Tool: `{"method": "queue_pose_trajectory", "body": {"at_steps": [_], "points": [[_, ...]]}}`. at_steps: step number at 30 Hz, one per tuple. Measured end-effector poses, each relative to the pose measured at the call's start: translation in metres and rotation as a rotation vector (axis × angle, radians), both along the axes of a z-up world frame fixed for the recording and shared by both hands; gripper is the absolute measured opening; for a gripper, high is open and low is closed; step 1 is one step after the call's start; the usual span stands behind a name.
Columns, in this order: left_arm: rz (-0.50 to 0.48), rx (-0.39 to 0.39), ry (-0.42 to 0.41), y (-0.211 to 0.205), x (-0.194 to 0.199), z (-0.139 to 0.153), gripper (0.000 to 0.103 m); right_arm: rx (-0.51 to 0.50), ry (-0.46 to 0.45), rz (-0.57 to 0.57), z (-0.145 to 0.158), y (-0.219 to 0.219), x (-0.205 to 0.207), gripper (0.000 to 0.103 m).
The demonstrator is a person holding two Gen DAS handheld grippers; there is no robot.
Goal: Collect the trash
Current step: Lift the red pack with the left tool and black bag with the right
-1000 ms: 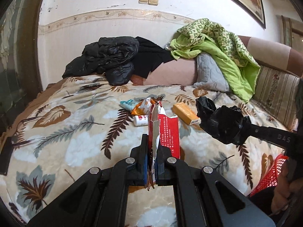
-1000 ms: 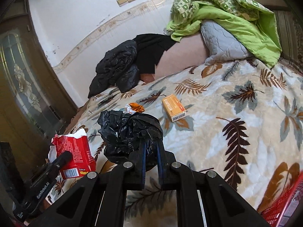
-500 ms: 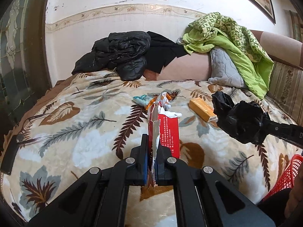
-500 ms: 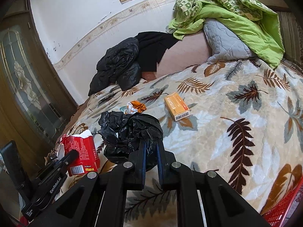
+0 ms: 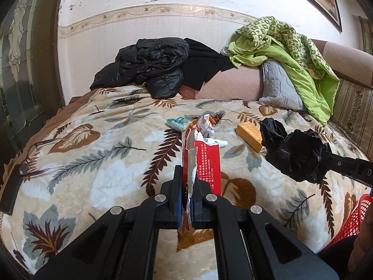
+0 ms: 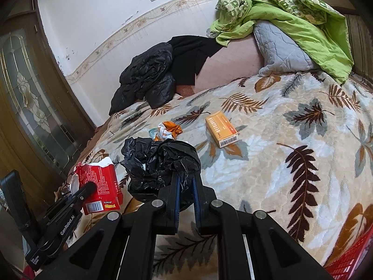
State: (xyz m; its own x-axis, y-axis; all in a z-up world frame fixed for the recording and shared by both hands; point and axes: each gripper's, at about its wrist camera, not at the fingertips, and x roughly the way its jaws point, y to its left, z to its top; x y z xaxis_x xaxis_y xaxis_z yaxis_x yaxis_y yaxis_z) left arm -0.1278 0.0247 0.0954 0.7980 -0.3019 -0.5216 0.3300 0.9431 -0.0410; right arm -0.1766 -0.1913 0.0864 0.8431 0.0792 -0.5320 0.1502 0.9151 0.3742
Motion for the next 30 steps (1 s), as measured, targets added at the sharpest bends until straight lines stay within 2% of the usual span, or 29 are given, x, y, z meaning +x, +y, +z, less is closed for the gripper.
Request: {"method": "queue_pose_trajectory", "body": {"at_steps": [26,30], "points": [[-0.009,0.019,-0.012,-0.008,-0.004,-0.003,0.004,0.008,-0.013,-0.034,0.003,-0.012,-0.013,0.011],[-0.06,-0.039,0.0,-0.007,-0.006,-0.001,0.004,0.04,-0.014,-0.045,0.005,-0.016,-0.016,0.011]]}}
